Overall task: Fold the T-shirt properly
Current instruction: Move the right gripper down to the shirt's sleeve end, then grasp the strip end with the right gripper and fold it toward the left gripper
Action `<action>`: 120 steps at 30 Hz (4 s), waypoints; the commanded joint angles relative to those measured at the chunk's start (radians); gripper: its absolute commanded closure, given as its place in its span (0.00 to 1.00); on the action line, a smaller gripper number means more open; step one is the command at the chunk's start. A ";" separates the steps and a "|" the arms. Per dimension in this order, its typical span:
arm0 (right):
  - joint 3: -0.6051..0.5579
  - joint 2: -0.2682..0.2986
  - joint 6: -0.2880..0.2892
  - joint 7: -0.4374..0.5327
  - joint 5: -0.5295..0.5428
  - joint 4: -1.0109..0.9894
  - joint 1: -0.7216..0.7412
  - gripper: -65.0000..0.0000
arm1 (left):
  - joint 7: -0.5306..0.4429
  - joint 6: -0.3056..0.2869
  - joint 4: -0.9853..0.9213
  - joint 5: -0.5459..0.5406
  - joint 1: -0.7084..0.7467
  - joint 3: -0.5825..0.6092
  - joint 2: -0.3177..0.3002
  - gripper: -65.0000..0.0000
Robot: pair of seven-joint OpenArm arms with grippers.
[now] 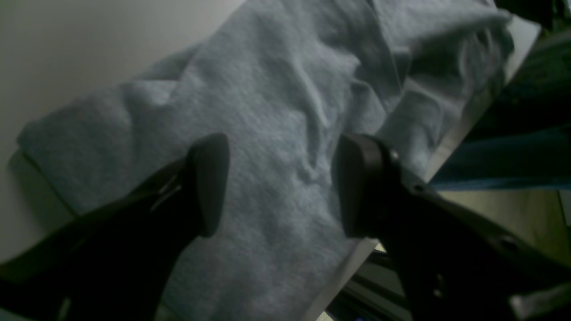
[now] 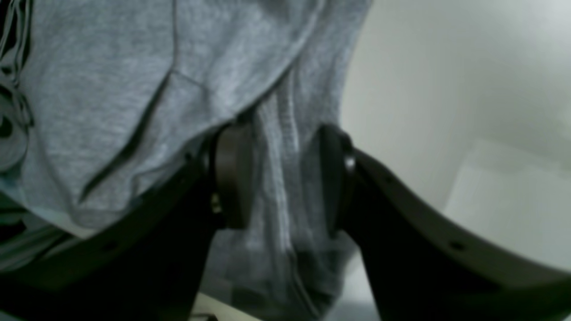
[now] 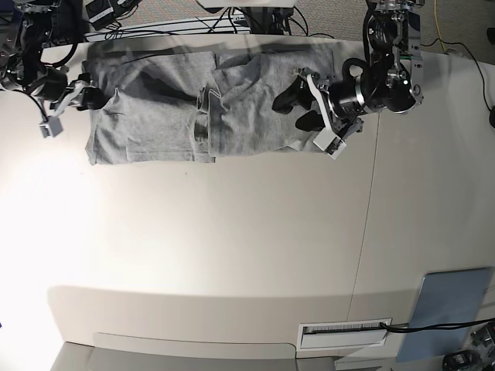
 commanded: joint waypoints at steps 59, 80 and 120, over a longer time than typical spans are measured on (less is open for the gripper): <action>-0.005 -0.047 0.070 -0.243 0.447 -0.334 0.185 0.62 | -0.053 -0.002 0.017 0.028 0.017 -0.001 -0.002 0.41; -0.072 -0.040 0.070 -0.243 0.424 -0.334 0.239 1.00 | -0.064 -0.002 0.017 0.058 0.031 -0.002 -0.002 0.45; -0.343 -0.229 -0.133 -0.003 -0.164 0.691 0.061 1.00 | -0.308 0.083 -0.401 0.288 -0.167 0.248 0.089 0.45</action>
